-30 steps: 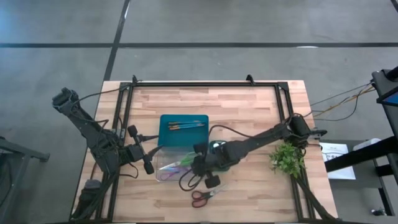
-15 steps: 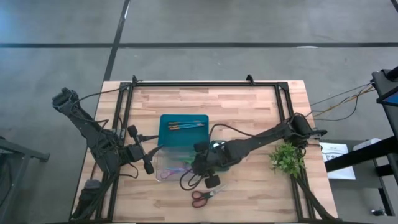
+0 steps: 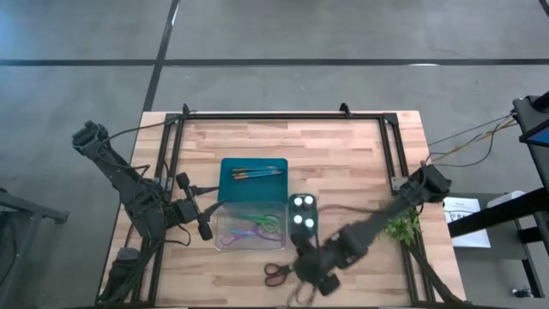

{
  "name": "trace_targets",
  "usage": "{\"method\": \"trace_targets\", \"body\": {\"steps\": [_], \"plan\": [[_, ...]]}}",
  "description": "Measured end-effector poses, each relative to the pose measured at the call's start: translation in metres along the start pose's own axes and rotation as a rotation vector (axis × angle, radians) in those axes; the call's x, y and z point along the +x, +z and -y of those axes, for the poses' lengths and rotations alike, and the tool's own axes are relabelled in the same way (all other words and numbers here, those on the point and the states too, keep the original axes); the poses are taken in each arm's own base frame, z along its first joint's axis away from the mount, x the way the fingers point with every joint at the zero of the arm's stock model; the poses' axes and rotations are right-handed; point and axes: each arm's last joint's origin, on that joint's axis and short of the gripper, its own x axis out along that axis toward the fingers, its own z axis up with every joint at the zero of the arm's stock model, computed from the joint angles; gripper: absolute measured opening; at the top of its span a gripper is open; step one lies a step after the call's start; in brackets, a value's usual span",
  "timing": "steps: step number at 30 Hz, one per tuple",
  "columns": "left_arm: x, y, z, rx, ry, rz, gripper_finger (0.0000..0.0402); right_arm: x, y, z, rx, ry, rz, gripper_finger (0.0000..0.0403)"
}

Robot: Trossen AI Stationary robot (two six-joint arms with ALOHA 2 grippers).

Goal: Pick & Place Paint Supplies
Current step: Put the black scissors into the transparent bin

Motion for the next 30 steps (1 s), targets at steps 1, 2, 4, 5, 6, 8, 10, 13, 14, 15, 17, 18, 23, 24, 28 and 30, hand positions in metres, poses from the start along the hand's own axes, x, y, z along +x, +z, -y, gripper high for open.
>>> {"method": "trace_targets", "body": {"steps": [1, 2, 4, 5, 6, 8, 10, 13, 14, 15, 17, 18, 23, 24, 28, 30], "plan": [[0.000, 0.000, 0.000, -0.001, 0.000, 0.000, 0.0173, 0.001, -0.002, -0.008, -0.008, 0.008, -0.019, 0.0166], [0.000, 0.000, 0.000, -0.001, 0.000, 0.000, 0.0173, 0.001, -0.005, -0.015, -0.010, 0.017, -0.034, 0.0166], [0.000, 0.000, 0.000, -0.004, 0.000, 0.001, 0.0173, 0.003, -0.007, -0.026, 0.000, 0.030, -0.047, 0.0166], [0.000, 0.000, 0.000, -0.007, 0.000, 0.001, 0.0173, 0.004, -0.007, -0.030, 0.008, 0.034, -0.041, 0.0166], [0.000, 0.000, 0.000, -0.007, 0.000, 0.001, 0.0173, 0.004, -0.006, -0.032, 0.015, 0.036, -0.032, 0.0166], [0.000, 0.001, 0.000, -0.012, 0.000, 0.003, 0.0173, 0.009, -0.005, -0.033, 0.030, 0.035, -0.014, 0.0166], [0.000, 0.001, 0.000, -0.024, 0.000, 0.005, 0.0173, 0.018, -0.005, -0.034, 0.032, 0.036, 0.001, 0.0166], [0.000, 0.001, 0.000, -0.041, -0.015, 0.009, 0.0173, 0.035, -0.009, -0.034, 0.026, 0.043, 0.005, 0.0166], [0.000, 0.001, 0.000, -0.044, -0.015, 0.009, 0.0173, 0.039, -0.011, -0.034, 0.027, 0.046, 0.003, 0.0166], [0.000, 0.001, 0.000, -0.045, -0.015, 0.009, 0.0173, 0.042, -0.015, -0.033, 0.030, 0.048, -0.005, 0.0166], [0.000, 0.001, 0.000, -0.054, -0.019, 0.009, 0.0173, 0.049, -0.020, -0.029, 0.050, 0.060, 0.000, 0.0166], [0.000, 0.001, 0.000, -0.062, -0.021, 0.010, 0.0173, 0.052, -0.023, -0.027, 0.063, 0.059, -0.002, 0.0166], [0.000, 0.001, 0.001, -0.067, -0.029, 0.012, 0.0173, 0.065, -0.040, -0.023, 0.091, 0.050, -0.039, 0.0166], [0.000, 0.001, 0.001, -0.068, -0.029, 0.012, 0.0173, 0.068, -0.043, -0.022, 0.096, 0.052, -0.031, 0.0166], [0.000, 0.001, 0.001, -0.067, -0.029, 0.012, 0.0173, 0.081, -0.058, -0.017, 0.119, 0.062, -0.032, 0.0166], [0.000, 0.001, 0.001, -0.067, -0.029, 0.012, 0.0173, 0.084, -0.064, -0.014, 0.133, 0.052, -0.046, 0.0166]]}}
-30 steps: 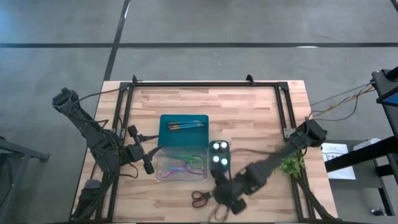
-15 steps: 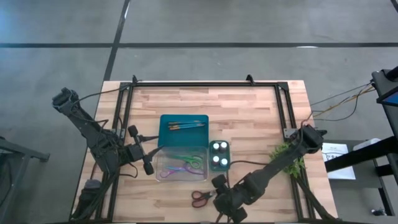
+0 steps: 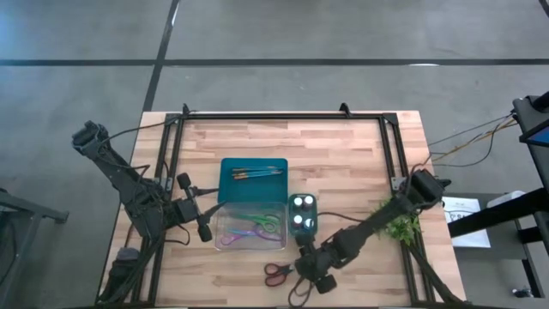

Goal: Pick & Place Paint Supplies
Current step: Put the black scissors into the transparent bin

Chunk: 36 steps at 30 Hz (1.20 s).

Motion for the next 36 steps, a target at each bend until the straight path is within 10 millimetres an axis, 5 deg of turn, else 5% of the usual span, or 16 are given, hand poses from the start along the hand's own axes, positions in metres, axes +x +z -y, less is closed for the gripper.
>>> {"method": "trace_targets", "body": {"steps": [19, 36], "plan": [[0.000, 0.000, 0.000, -0.002, 0.000, 0.000, 0.0173, 0.014, -0.018, 0.016, 0.072, -0.029, -0.006, 0.0166], [0.000, 0.000, 0.000, -0.003, -0.007, 0.002, 0.0173, 0.014, -0.022, 0.010, 0.109, -0.041, -0.008, 0.0166]]}}
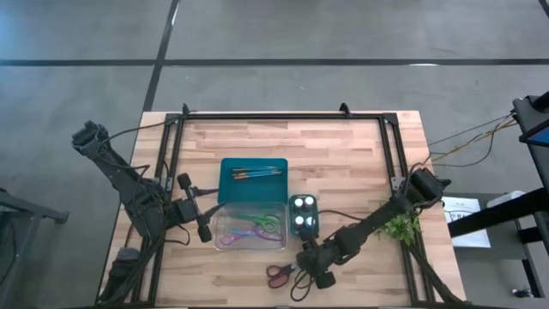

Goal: Pick & Place Paint Supplies
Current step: Put the black scissors into the transparent bin

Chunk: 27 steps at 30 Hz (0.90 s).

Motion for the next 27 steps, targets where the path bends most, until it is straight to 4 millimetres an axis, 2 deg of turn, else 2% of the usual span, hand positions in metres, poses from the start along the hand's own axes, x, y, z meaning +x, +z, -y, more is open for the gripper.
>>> {"method": "trace_targets", "body": {"steps": [27], "plan": [[0.0000, 0.0000, 0.0002, 0.000, -0.007, 0.001, 0.0173, -0.0003, -0.0032, -0.0060, -0.012, -0.066, 0.005, 0.0166]]}}
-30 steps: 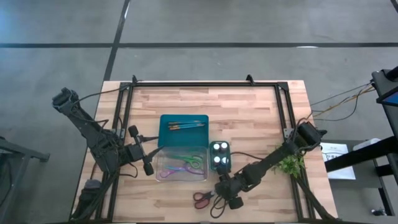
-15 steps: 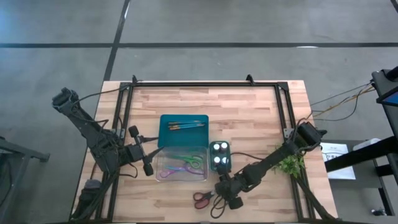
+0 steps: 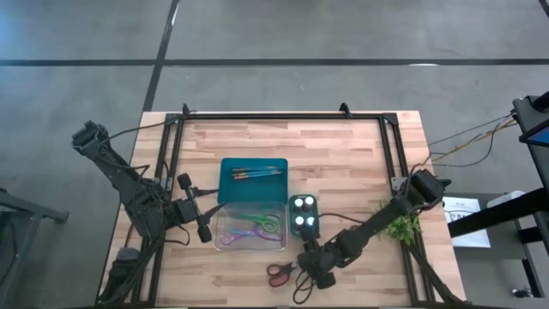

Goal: Pick & Place Paint Supplies
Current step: Put the black scissors into the transparent bin

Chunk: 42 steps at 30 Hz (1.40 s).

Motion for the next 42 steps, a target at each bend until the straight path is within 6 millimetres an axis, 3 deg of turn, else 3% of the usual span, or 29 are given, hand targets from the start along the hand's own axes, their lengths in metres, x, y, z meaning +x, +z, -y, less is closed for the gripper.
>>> {"method": "trace_targets", "body": {"steps": [17, 37, 42], "plan": [[0.000, 0.000, 0.000, 0.000, 0.000, 0.000, 0.0173, -0.010, -0.016, -0.042, 0.086, 0.074, -0.022, 0.0166], [0.000, 0.000, 0.000, -0.001, 0.000, 0.000, 0.0173, -0.008, -0.014, -0.034, -0.069, 0.006, 0.003, 0.0166], [0.000, 0.000, 0.000, -0.001, 0.000, 0.000, 0.0173, -0.007, -0.014, -0.035, -0.032, 0.015, -0.002, 0.0135]]}}
